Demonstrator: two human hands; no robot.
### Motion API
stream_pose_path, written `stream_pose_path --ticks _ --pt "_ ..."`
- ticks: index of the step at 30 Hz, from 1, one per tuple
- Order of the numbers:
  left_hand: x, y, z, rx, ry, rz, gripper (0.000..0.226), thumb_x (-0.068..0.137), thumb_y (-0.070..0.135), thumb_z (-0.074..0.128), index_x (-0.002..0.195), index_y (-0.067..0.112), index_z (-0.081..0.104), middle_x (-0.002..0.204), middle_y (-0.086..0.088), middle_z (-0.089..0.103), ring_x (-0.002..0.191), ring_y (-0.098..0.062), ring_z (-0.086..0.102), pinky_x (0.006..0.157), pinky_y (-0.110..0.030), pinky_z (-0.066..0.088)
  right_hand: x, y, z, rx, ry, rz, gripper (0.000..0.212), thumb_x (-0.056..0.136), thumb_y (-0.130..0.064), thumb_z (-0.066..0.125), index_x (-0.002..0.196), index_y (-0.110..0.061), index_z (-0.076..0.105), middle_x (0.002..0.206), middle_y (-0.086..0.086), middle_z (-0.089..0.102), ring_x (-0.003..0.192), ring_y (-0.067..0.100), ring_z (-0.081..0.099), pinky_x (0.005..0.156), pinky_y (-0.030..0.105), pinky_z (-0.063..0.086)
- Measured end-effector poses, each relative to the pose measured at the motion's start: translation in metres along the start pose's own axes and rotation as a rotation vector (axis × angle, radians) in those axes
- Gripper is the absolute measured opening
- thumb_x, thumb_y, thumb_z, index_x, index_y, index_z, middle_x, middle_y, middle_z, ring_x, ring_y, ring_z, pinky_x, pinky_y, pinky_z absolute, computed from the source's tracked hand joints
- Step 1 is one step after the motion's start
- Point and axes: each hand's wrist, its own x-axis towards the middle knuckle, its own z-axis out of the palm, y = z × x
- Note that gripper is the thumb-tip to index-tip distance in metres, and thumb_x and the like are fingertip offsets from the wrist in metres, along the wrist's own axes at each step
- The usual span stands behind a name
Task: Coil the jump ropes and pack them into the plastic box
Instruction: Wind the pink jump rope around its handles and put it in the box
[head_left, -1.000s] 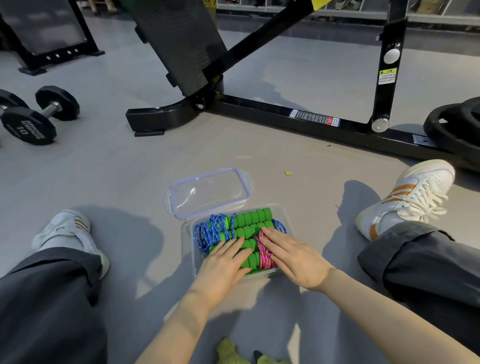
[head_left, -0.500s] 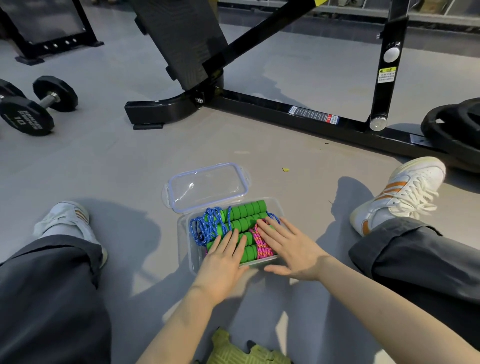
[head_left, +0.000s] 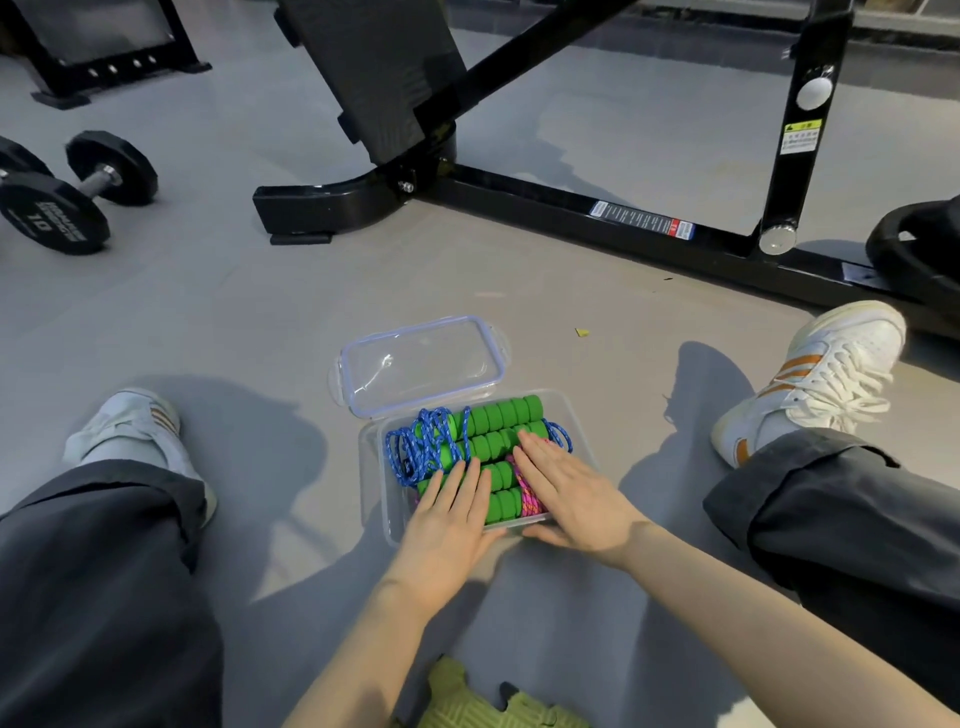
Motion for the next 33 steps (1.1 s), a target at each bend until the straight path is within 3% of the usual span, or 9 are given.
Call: stream_pose_path --ticks 4,7,10,16,20,24,26,30,33 --pt "0.002 -0.005 -0.002 -0.047 -0.047 0.023 0.059 0.088 0.042 0.034 0.112 0.002 0.069 0.117 -0.015 0.067 0.105 -0.027 0.066 0.087 -0.044 0.055 0.000 -0.003 0.005 0.000 0.010 0.018 0.080 0.080 -0.049 0.058 0.133 0.005 0.034 0.135 0.028 0.047 0.126 0.037 0.047 0.105 0.047 0.034" --pt "-0.001 -0.004 -0.008 -0.063 -0.044 -0.001 0.061 0.093 0.046 0.030 0.115 0.005 0.069 0.122 -0.011 0.065 0.112 -0.023 0.063 0.101 -0.041 0.045 -0.001 -0.009 0.004 0.027 -0.049 0.069 0.084 0.076 -0.047 0.067 0.134 0.004 0.035 0.136 0.027 0.046 0.126 0.036 0.047 0.106 0.045 0.037" --pt "-0.001 0.002 -0.023 -0.117 -0.063 -0.085 0.074 0.100 0.057 0.015 0.126 0.007 0.061 0.134 -0.009 0.057 0.126 -0.022 0.053 0.107 -0.041 0.026 -0.004 -0.014 -0.009 0.080 -0.134 0.142 0.079 0.090 -0.059 0.037 0.141 0.003 0.031 0.147 0.022 0.033 0.137 0.033 0.033 0.114 0.040 0.016" --pt "0.032 -0.023 -0.039 -0.129 -0.094 -0.362 0.080 0.100 0.053 0.003 0.131 0.002 0.056 0.140 -0.020 0.048 0.129 -0.036 0.047 0.107 -0.048 0.019 0.019 -0.010 -0.026 0.177 -0.090 0.198 0.076 0.092 -0.063 0.006 0.150 -0.014 0.009 0.157 0.007 -0.001 0.145 0.022 -0.007 0.116 0.037 -0.009" --pt "0.044 -0.029 -0.032 -0.099 -0.228 -0.340 0.094 0.076 0.059 -0.018 0.153 0.011 0.004 0.159 -0.013 -0.007 0.147 -0.031 -0.005 0.115 -0.043 -0.012 0.053 -0.006 -0.021 0.159 -0.123 0.240 0.093 0.079 -0.071 -0.011 0.150 -0.013 0.006 0.156 0.008 -0.007 0.140 0.017 -0.019 0.115 0.032 -0.016" --pt "0.047 -0.027 -0.025 -0.082 -0.134 -0.228 0.064 0.090 0.043 0.023 0.135 0.007 0.053 0.141 -0.015 0.049 0.129 -0.035 0.047 0.111 -0.045 0.028 0.059 -0.002 -0.012 0.179 -0.169 0.242 0.097 0.075 -0.070 -0.016 0.150 -0.012 0.008 0.158 0.011 0.000 0.144 0.020 -0.011 0.109 0.027 -0.020" --pt "0.046 -0.030 -0.017 -0.086 -0.124 -0.172 0.055 0.096 0.038 0.026 0.125 0.009 0.063 0.129 -0.012 0.061 0.121 -0.035 0.055 0.101 -0.047 0.039 0.059 -0.003 -0.004 0.210 -0.177 0.245 0.091 0.079 -0.065 -0.010 0.149 -0.012 0.013 0.158 0.011 0.005 0.146 0.023 -0.003 0.109 0.026 -0.018" --pt "0.043 -0.030 -0.014 -0.183 -0.093 -0.195 0.057 0.094 0.039 0.025 0.128 0.012 0.061 0.131 -0.007 0.059 0.126 -0.031 0.051 0.099 -0.045 0.043 0.059 -0.004 -0.003 0.225 -0.114 0.275 0.077 0.091 -0.056 0.007 0.145 -0.008 0.032 0.152 0.015 0.027 0.143 0.029 0.019 0.113 0.033 -0.007" --pt "0.050 -0.033 -0.013 -0.215 -0.190 -0.209 0.079 0.086 0.052 0.001 0.148 0.016 0.034 0.149 -0.004 0.036 0.142 -0.026 0.022 0.113 -0.042 0.026 0.061 -0.002 0.002 0.233 -0.116 0.286 0.067 0.090 -0.043 0.016 0.142 -0.007 0.039 0.147 0.017 0.036 0.140 0.031 0.029 0.113 0.035 -0.001"
